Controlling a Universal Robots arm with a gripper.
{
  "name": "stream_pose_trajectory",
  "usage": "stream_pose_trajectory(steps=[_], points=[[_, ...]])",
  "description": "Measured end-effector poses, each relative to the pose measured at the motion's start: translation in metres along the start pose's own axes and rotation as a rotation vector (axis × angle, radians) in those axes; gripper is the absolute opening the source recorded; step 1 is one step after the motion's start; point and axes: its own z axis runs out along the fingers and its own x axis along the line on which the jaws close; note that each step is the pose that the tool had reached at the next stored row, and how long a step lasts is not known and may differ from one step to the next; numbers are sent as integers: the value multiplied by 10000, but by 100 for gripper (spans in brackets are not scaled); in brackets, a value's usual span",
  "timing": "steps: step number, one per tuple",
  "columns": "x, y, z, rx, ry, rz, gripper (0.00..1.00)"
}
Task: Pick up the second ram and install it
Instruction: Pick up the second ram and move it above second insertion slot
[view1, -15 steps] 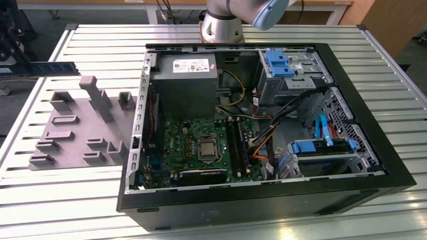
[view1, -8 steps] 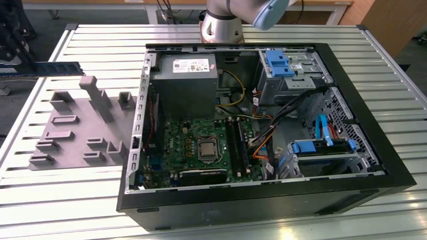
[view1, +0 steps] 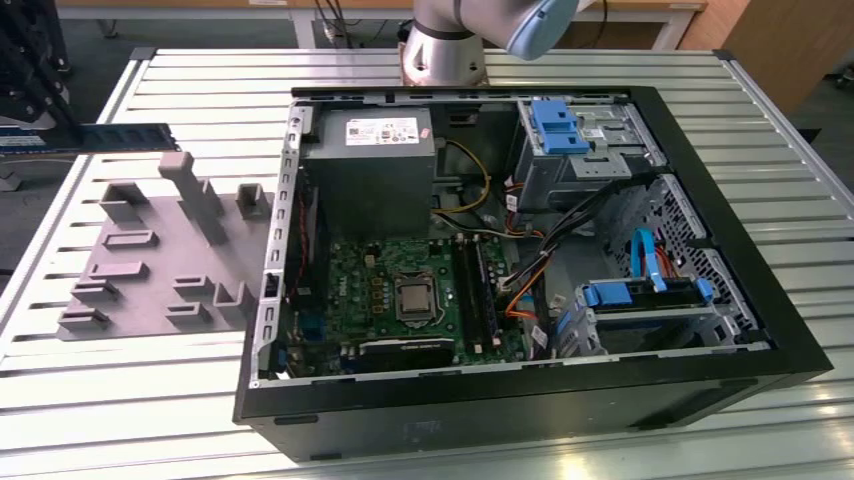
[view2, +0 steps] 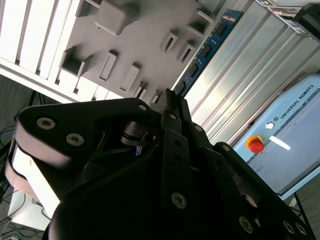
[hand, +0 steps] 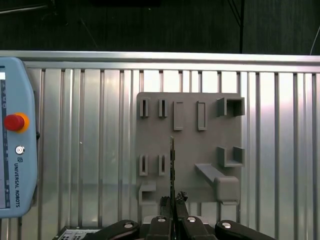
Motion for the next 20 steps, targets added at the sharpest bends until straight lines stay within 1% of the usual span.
stream_pose_trajectory(steps=[7, 20], points=[[0, -50, 0, -1, 1, 0, 14], [-1, -114, 1, -1, 0, 0, 14]])
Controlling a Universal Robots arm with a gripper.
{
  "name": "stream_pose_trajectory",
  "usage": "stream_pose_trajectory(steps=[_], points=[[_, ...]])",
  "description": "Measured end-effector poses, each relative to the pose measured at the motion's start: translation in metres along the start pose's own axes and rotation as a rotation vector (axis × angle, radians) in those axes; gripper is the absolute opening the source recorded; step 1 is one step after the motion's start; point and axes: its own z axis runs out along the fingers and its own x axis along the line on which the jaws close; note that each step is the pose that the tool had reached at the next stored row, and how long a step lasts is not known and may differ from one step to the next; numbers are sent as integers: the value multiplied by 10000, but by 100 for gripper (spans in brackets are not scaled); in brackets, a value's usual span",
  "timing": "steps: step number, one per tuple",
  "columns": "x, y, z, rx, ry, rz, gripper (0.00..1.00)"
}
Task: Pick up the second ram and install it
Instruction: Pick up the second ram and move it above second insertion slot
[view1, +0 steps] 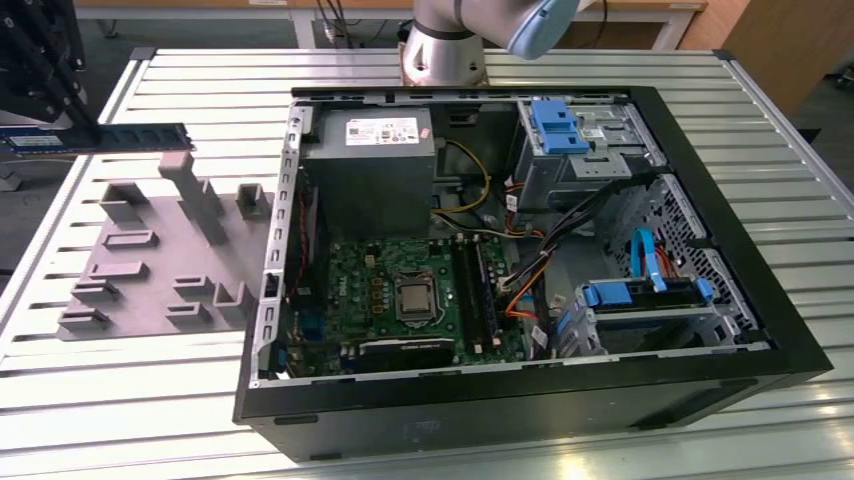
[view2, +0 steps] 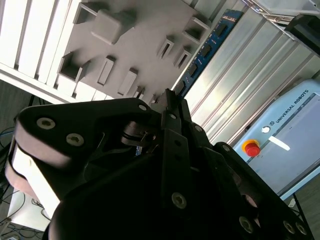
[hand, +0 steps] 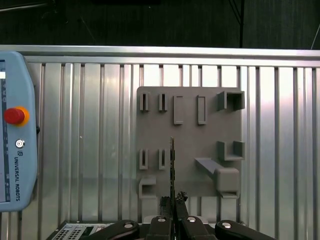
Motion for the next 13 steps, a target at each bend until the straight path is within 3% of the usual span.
stream_pose_trajectory(steps=[13], points=[[-1, -96, 0, 0, 0, 0, 14]])
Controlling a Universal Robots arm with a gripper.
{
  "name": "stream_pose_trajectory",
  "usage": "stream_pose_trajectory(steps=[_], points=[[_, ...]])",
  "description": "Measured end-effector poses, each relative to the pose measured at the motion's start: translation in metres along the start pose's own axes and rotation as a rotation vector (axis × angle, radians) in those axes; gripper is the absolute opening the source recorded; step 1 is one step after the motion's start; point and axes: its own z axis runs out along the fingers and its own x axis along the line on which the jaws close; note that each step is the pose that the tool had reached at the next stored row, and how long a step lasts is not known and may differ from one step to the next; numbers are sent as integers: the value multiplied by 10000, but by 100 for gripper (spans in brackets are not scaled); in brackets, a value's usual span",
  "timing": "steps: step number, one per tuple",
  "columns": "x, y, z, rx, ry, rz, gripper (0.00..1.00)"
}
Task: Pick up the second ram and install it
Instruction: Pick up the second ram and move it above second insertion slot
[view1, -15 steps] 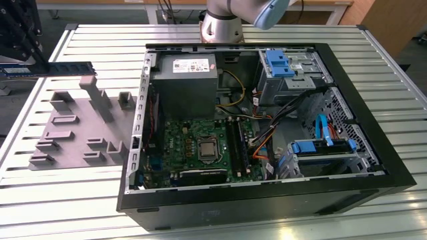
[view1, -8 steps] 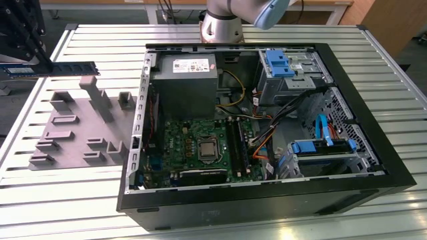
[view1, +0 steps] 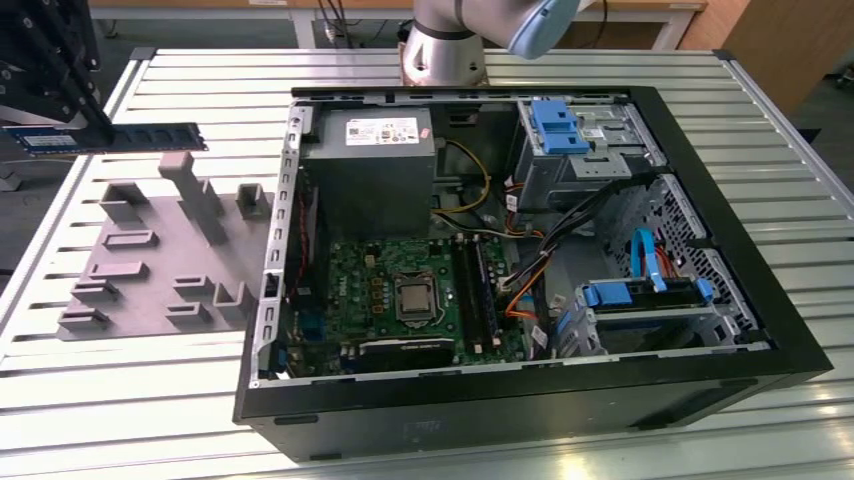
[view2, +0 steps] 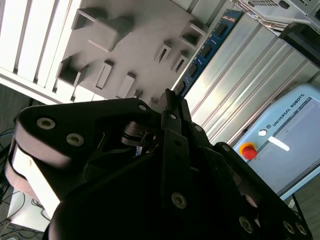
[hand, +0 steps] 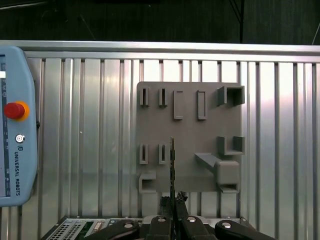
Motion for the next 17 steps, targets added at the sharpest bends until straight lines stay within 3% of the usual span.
stream_pose_trajectory(steps=[17], points=[[-1, -101, -1, 0, 0, 0, 14]])
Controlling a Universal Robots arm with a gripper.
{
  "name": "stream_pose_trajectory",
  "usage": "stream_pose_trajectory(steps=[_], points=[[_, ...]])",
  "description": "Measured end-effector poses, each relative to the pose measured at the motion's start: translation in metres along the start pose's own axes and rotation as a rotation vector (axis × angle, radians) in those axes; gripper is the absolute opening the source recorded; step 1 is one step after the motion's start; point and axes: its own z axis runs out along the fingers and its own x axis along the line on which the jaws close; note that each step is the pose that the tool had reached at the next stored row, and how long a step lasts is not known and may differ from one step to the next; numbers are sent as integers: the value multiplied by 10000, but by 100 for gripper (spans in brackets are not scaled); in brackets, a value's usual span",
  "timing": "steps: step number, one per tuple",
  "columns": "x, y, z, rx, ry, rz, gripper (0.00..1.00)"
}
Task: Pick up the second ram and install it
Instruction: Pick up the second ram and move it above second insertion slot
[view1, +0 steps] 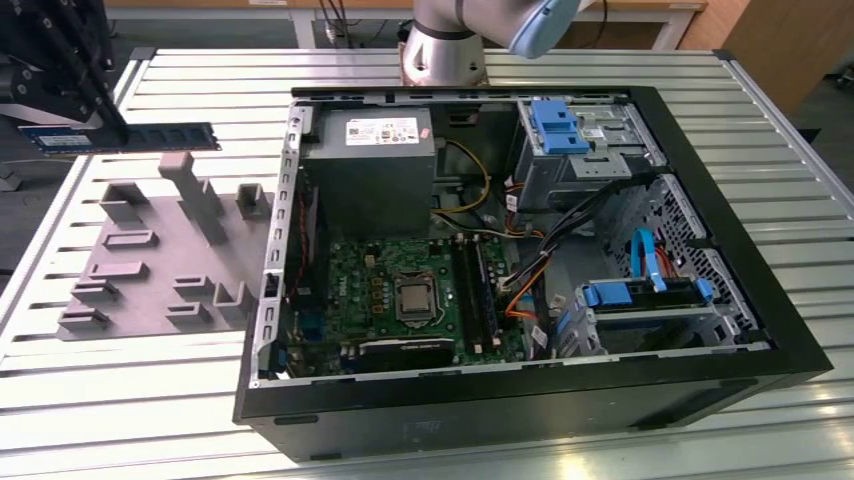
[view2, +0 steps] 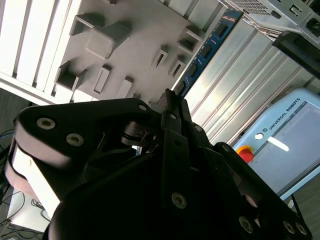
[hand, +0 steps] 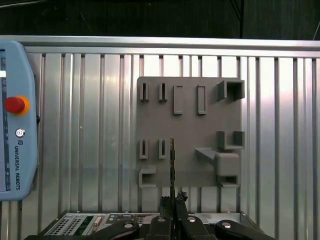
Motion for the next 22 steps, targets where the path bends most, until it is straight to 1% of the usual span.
stream_pose_trajectory(steps=[22], points=[[-1, -187, -2, 0, 0, 0, 14]])
